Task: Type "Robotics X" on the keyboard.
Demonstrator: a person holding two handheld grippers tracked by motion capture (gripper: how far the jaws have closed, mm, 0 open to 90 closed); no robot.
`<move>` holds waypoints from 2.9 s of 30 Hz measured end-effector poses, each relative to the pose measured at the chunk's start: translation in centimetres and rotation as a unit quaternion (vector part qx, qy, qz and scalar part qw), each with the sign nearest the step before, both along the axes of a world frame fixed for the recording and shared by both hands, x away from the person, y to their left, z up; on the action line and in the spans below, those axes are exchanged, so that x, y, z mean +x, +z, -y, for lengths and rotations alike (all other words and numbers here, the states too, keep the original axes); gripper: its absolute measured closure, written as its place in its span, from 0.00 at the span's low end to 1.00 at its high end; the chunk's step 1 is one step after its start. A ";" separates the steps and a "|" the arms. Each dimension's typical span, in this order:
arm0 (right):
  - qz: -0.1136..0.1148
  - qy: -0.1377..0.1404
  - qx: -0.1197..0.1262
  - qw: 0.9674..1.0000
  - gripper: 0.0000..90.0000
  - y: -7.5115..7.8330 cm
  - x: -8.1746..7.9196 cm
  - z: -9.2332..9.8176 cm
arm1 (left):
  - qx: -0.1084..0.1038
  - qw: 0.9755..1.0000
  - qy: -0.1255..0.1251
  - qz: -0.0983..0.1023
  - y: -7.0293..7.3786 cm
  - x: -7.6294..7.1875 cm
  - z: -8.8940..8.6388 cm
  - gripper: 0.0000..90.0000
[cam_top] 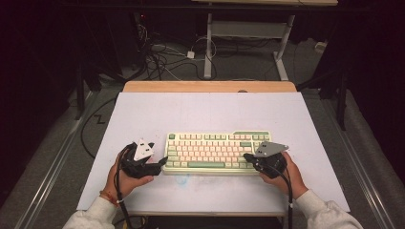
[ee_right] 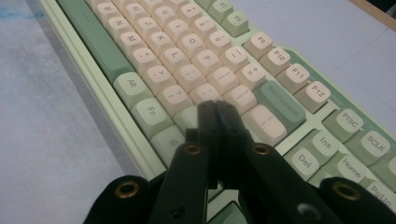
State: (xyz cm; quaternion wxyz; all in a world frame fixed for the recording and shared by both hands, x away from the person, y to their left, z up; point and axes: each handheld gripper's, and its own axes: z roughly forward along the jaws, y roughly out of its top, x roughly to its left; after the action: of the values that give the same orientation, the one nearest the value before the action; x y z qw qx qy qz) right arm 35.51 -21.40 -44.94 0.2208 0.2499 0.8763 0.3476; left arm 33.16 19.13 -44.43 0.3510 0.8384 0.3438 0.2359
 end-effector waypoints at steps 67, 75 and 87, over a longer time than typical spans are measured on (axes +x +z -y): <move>0.005 -0.012 -0.008 1.000 1.00 -1.0 0.0 0.1 | 0.048 0.990 -0.116 -0.063 0.1 6.4 10.3 0.96; 0.006 -0.011 -0.009 1.000 1.00 -1.0 0.0 0.1 | 0.051 0.990 -0.111 -0.066 -0.3 6.8 10.6 0.96; 0.006 -0.011 -0.010 1.000 1.00 -1.0 0.0 0.0 | 0.066 0.989 -0.112 -0.073 -0.6 7.0 10.8 0.97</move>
State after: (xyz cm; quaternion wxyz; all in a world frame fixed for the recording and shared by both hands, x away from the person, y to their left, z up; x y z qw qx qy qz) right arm 35.49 -21.44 -45.92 0.2320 0.2555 0.8756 0.3381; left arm 40.17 8.31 -45.01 0.2931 0.9080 0.2557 0.1558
